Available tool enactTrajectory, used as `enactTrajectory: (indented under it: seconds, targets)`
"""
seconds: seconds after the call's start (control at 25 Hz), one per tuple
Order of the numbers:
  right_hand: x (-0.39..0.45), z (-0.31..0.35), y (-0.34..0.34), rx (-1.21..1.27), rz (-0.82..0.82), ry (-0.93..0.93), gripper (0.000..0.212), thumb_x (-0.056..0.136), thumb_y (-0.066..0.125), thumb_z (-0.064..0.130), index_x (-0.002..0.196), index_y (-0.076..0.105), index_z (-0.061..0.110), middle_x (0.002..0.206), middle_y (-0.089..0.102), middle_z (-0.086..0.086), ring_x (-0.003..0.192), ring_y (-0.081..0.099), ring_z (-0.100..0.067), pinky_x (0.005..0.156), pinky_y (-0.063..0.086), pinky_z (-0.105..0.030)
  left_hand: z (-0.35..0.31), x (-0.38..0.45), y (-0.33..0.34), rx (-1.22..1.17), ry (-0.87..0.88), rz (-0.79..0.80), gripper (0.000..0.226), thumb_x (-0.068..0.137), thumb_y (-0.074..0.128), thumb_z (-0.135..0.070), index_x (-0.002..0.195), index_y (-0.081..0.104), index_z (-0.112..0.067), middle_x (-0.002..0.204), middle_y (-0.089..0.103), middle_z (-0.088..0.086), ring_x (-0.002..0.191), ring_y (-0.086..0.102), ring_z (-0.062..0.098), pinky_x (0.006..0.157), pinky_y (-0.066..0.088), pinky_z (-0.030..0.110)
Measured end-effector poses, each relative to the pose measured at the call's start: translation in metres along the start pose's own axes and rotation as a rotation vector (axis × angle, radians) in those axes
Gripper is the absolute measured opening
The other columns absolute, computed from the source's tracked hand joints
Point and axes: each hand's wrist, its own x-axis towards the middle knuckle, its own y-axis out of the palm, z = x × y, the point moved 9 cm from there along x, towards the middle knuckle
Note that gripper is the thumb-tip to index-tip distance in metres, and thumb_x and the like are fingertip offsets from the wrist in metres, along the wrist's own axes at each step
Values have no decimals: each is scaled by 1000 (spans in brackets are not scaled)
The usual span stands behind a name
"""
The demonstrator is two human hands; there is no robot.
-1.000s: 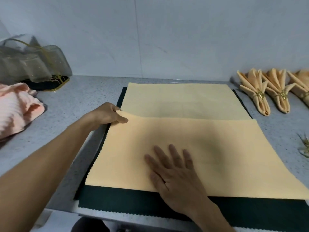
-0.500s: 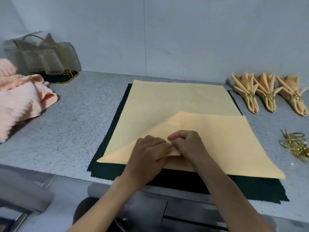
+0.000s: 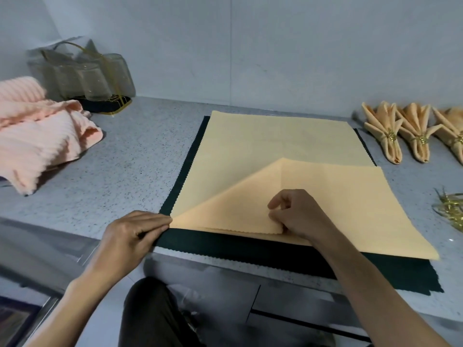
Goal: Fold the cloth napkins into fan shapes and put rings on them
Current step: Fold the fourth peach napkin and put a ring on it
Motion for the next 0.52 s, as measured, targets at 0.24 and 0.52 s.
enactTrajectory:
  seconds: [0.24,0.52]
  targets:
    - [-12,-4,2,-85,0,-26,18,89,62,13,80,67,28,83,65,6,77,61,-9,65,45,-21,3,0,0,-14,-79,-65,16,77,77,-18,93,80,-16,95,74,-12,93,65,2,86,51,24]
    - [-13,-4,3,-105,-22,-27,21,88,63,12,79,68,30,84,64,7,77,60,-6,61,41,-17,8,-6,-2,-101,-240,-122,16,74,82,-5,85,80,-17,93,74,-11,93,67,4,89,50,26]
